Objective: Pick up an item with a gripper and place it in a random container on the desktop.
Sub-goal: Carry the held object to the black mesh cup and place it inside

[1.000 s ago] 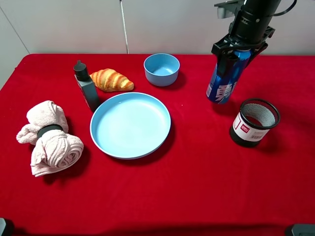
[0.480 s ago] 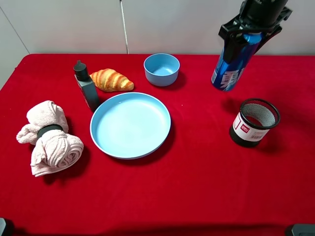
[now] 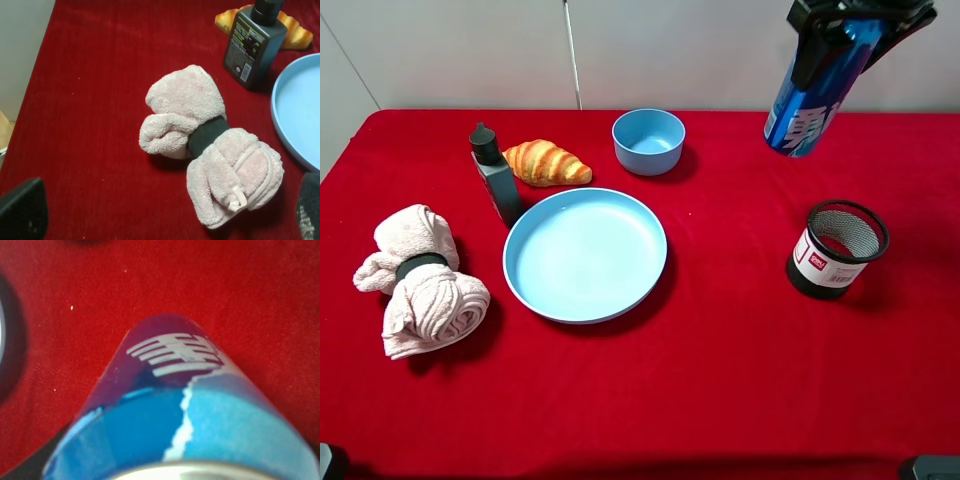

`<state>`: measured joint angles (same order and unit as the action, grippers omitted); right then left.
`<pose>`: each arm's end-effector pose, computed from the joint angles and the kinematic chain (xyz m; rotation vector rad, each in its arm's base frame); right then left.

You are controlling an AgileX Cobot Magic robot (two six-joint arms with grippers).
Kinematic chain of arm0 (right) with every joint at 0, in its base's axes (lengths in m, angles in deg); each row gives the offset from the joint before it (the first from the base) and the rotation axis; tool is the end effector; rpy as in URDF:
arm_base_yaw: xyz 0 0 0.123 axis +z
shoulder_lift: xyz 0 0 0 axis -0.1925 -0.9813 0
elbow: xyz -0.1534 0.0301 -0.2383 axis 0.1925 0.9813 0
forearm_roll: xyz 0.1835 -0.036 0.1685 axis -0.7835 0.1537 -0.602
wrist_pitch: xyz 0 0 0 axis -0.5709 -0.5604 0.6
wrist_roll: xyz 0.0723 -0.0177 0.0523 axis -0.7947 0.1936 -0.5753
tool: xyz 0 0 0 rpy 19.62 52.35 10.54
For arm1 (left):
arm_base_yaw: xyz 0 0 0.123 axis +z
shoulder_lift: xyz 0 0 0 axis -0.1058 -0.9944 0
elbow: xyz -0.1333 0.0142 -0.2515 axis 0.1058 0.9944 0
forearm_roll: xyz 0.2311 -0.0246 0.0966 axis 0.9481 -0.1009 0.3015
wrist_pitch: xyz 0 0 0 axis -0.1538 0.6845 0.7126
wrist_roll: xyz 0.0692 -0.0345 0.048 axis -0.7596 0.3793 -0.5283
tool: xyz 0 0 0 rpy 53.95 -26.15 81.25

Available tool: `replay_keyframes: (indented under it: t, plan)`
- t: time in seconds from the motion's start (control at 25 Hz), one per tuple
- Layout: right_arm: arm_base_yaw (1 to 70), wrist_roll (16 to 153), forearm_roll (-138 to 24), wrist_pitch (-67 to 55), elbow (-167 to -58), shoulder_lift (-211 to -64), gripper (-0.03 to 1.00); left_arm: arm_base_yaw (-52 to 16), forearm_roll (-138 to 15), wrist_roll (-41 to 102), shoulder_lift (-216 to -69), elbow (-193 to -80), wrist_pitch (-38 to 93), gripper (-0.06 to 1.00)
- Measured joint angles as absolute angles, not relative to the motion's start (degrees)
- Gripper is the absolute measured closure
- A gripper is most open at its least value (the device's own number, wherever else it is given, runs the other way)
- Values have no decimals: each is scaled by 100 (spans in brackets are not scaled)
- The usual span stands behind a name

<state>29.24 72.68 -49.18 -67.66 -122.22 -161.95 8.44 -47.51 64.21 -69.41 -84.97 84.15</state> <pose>0.3348 0.1104 0.3210 -0.7140 2.7582 0.0377 -0.0041 0.0010 0.2731 -0.0431 2.0529 0.0434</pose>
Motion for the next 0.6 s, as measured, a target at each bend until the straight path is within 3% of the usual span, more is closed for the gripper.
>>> replay_keyframes:
  t: [0.6]
  plan:
    - [2924, 6992, -4841, -6855, -11759, -15368, 47, 844, -4751, 6421, -6941, -8497, 8415, -5]
